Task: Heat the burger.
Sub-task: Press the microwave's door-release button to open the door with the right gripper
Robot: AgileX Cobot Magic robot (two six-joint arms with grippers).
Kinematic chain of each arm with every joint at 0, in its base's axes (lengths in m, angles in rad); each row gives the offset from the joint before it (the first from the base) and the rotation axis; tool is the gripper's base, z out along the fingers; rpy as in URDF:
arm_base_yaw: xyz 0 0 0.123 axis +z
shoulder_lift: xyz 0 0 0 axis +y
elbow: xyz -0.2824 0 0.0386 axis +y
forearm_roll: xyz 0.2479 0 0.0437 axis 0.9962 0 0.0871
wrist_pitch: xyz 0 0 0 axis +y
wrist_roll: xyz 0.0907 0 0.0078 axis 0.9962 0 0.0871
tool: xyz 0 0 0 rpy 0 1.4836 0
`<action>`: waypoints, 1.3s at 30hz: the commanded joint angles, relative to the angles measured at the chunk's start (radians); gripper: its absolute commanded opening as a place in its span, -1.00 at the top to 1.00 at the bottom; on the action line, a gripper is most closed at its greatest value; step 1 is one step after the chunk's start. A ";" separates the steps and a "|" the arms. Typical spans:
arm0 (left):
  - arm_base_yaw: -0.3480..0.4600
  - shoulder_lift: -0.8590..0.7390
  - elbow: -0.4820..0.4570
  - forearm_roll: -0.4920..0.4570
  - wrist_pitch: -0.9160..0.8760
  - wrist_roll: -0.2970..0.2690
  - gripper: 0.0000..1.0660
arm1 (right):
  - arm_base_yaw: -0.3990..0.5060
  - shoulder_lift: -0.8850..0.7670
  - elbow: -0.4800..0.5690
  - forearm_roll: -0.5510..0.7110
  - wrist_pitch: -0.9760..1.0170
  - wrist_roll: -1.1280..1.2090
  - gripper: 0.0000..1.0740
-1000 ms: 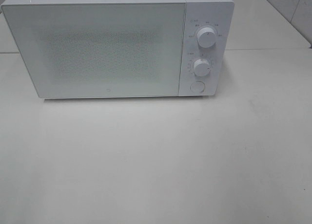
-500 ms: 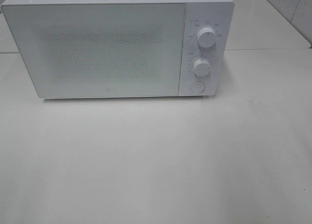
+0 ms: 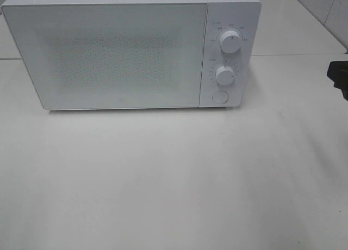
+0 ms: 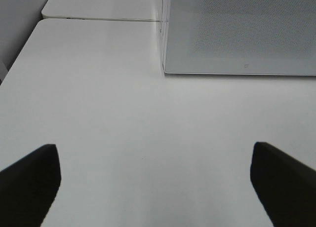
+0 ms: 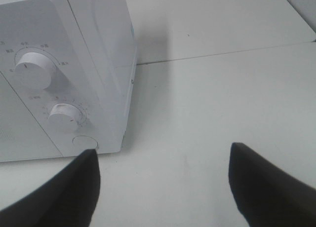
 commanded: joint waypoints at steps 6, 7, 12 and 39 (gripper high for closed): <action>0.001 -0.020 0.004 0.002 -0.005 -0.001 -0.88 | -0.005 0.174 0.082 0.054 -0.325 -0.058 -0.27; 0.001 -0.020 0.004 0.002 -0.005 -0.001 -0.88 | -0.005 0.174 0.082 0.054 -0.325 -0.058 -0.27; 0.001 -0.020 0.004 0.002 -0.005 -0.001 -0.88 | 0.032 0.268 0.109 0.184 -0.434 -0.148 -0.27; 0.001 -0.020 0.004 0.002 -0.005 -0.001 -0.88 | 0.697 0.645 -0.013 0.873 -0.790 -0.498 -0.28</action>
